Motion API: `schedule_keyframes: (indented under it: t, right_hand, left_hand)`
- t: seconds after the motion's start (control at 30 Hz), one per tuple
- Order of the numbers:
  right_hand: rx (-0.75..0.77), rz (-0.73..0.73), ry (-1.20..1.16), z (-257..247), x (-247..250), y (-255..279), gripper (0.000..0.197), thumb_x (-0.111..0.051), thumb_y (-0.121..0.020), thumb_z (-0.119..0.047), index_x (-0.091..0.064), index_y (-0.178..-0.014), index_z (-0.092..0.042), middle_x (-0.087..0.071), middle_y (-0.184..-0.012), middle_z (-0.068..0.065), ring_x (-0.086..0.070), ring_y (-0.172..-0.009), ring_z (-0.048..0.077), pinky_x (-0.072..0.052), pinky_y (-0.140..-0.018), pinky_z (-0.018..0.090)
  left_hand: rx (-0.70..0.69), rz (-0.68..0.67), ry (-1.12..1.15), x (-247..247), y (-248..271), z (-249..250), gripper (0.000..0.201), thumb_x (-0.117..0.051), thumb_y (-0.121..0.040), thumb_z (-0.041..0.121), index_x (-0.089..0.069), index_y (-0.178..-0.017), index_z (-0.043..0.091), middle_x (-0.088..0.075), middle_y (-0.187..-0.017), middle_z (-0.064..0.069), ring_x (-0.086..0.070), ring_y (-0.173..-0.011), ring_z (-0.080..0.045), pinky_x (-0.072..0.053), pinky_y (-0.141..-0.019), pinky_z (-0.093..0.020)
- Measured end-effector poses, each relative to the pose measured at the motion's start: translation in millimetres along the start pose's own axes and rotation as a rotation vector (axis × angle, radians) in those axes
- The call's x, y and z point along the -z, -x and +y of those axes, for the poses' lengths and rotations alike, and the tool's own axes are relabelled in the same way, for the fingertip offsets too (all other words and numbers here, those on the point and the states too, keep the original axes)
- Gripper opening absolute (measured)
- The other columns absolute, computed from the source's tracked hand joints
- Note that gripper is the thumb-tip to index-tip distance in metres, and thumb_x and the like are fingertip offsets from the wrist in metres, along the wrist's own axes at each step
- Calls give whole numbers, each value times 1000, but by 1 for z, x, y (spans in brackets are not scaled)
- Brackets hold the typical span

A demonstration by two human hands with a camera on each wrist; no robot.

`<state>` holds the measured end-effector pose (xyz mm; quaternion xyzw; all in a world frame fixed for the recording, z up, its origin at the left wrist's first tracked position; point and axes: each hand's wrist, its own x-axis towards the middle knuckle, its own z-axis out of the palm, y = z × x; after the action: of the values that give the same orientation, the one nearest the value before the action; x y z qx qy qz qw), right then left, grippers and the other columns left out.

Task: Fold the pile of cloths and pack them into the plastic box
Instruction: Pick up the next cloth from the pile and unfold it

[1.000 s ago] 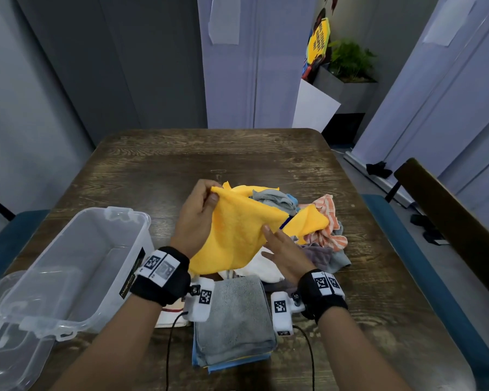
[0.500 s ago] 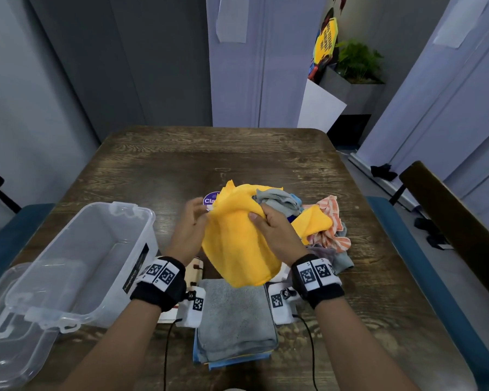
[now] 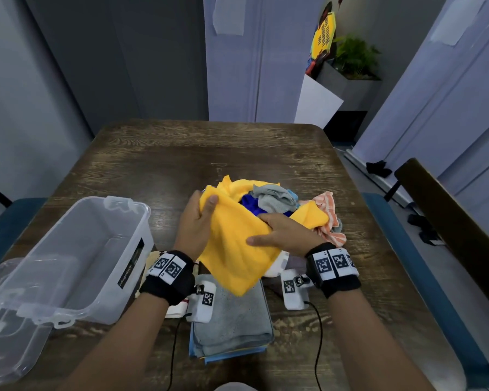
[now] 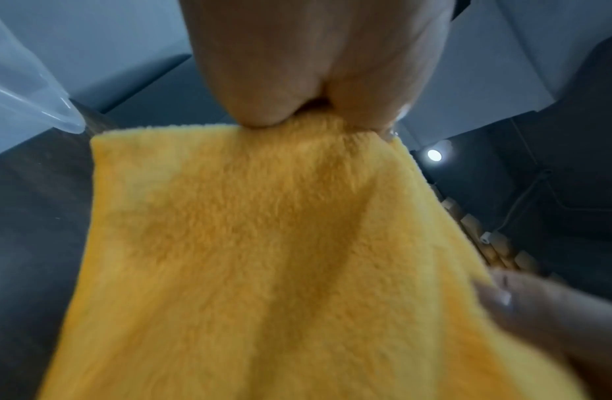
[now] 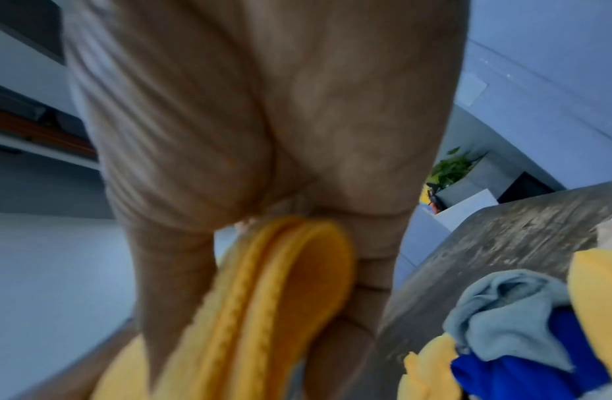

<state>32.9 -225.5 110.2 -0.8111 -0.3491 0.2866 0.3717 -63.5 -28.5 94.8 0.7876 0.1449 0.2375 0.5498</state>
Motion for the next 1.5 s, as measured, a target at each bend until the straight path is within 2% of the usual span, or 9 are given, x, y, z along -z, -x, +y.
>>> schedule_keyframes:
  t: [0.13,0.3,0.47,0.67,0.8,0.93,1.07,1.27,1.5]
  right_hand:
    - [2,283,-37,21,-8,-1,31,-70,-93,-36,-58,-79,-11,-50,-68,-4,-48,-62,9,-36,-63,33]
    - [4,615,-496,1,-36,-6,43,-45,-106,-39,-44,-146,-22,-56,-129,-15,-53,-116,6,-43,-99,31]
    - [7,858,-76,2,-61,-7,27,-31,-109,-38,-43,-122,-19,-48,-76,-8,-50,-66,10,-33,-57,29]
    - [-209,704,69,41,-96,-7,39,-24,-108,-45,-36,-137,-23,-63,-84,8,-61,-76,31,-43,-63,38]
    - [-296,544,48,62,-128,5,34,-24,-109,-40,-38,-133,-21,-62,-87,11,-62,-84,35,-50,-70,43]
    - [-383,429,83,87,-157,17,27,-24,-110,-36,-38,-125,-18,-62,-87,10,-62,-82,34,-50,-67,43]
    - [-471,326,181,113,-174,18,25,-25,-110,-35,-38,-119,-16,-55,-75,9,-54,-65,29,-38,-55,37]
    - [-513,259,236,127,-174,-2,24,-24,-109,-36,-36,-111,-15,-58,-80,13,-58,-71,34,-48,-61,45]
    - [-588,346,153,146,-173,-13,40,-25,-105,-54,-37,-108,-16,-57,-83,9,-60,-75,37,-46,-62,44]
  left_hand:
    - [126,75,24,8,-1,-16,47,-36,-102,55,-48,-109,10,-52,-92,4,-52,-82,-4,-42,-72,-25]
    - [166,44,-54,4,12,-19,65,-27,-94,66,-50,-125,14,-58,-110,4,-55,-97,-9,-40,-84,-32]
    - [173,41,-101,1,26,-25,59,-33,-96,65,-47,-130,19,-59,-116,7,-56,-106,-15,-44,-92,-37]
    - [311,84,-226,-9,60,-43,39,-38,-105,46,-43,-120,10,-56,-94,6,-52,-85,-17,-36,-75,-32]
    - [500,-14,-332,-13,85,-83,56,-35,-106,47,-31,-142,4,-63,-112,-23,-61,-99,-37,-45,-80,-41]
    - [648,-117,-425,-22,108,-122,53,-31,-104,53,-36,-127,5,-61,-114,-26,-60,-102,-41,-49,-81,-47]
    - [795,-157,-407,-33,122,-145,66,-32,-104,54,-25,-148,7,-53,-135,-27,-54,-120,-44,-46,-97,-53]
    - [818,-154,-478,-42,110,-151,67,-31,-106,50,-19,-155,6,-52,-139,-25,-54,-121,-43,-45,-91,-50]
    - [746,-74,-605,-41,107,-178,65,-28,-102,60,-32,-137,6,-66,-108,-22,-64,-92,-43,-46,-72,-46]
